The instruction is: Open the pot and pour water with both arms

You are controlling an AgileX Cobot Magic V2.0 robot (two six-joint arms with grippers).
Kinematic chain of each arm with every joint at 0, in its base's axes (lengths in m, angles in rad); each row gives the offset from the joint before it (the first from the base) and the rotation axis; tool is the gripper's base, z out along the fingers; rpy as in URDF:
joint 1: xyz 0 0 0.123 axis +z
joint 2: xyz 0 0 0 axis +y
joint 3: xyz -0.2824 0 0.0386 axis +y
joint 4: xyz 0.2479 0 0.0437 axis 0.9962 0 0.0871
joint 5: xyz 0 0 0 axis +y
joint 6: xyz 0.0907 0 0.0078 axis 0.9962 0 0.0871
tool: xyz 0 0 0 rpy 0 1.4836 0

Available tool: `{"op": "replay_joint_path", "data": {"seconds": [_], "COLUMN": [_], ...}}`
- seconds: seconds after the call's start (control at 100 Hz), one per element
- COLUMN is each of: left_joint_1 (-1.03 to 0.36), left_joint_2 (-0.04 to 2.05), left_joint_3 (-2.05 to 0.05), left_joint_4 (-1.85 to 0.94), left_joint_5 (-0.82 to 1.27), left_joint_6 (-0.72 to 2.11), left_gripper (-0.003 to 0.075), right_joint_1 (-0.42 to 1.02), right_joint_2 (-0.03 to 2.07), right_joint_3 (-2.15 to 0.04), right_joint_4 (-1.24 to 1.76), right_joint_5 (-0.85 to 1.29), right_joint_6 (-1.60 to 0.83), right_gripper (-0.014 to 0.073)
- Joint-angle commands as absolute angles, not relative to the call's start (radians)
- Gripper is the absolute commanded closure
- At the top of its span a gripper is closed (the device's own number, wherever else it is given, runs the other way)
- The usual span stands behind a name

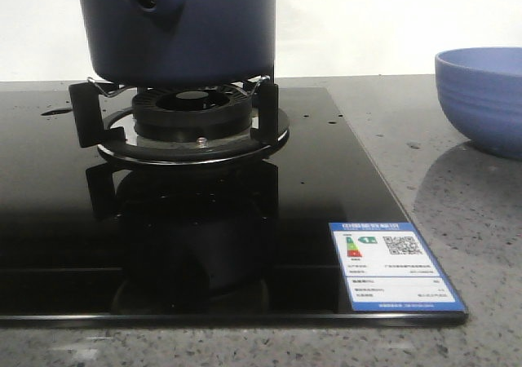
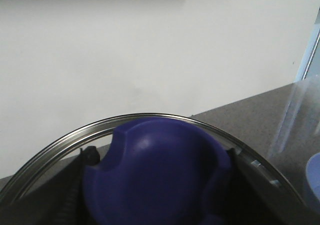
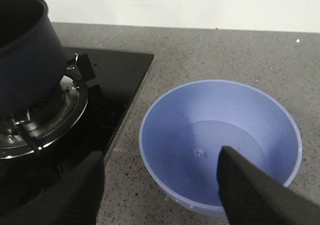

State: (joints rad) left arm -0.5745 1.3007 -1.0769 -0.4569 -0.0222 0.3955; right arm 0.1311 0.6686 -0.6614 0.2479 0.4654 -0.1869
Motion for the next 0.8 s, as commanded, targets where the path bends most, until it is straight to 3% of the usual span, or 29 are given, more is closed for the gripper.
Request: {"op": "replay_joint_path", "data": {"seconds": [0.0,0.52,0.79], "left_joint_1": [-0.561,-0.194,-0.101], "left_joint_2": [1.226,1.047,1.020], "left_joint_3": [-1.115,-1.115,-1.115], "left_joint_4": [-0.444,-0.444,-0.444], "left_joint_5": [-0.129,0.053,0.100], "left_joint_6": [0.394,0.394,0.394], "left_gripper": [0.0373,0.0373,0.0373], "right_joint_1": [0.125,-0.159,-0.203], "right_joint_2": [0.703,1.204,1.434], "right_joint_3": [-0.715,-1.207,-1.277], "right_joint_4": [0.244,0.240,0.183], "right_joint_5": [0.406,0.872,0.955], "right_joint_6": [-0.197,-0.161,-0.158], "right_gripper": [0.0156,0.0156,0.0156]}}
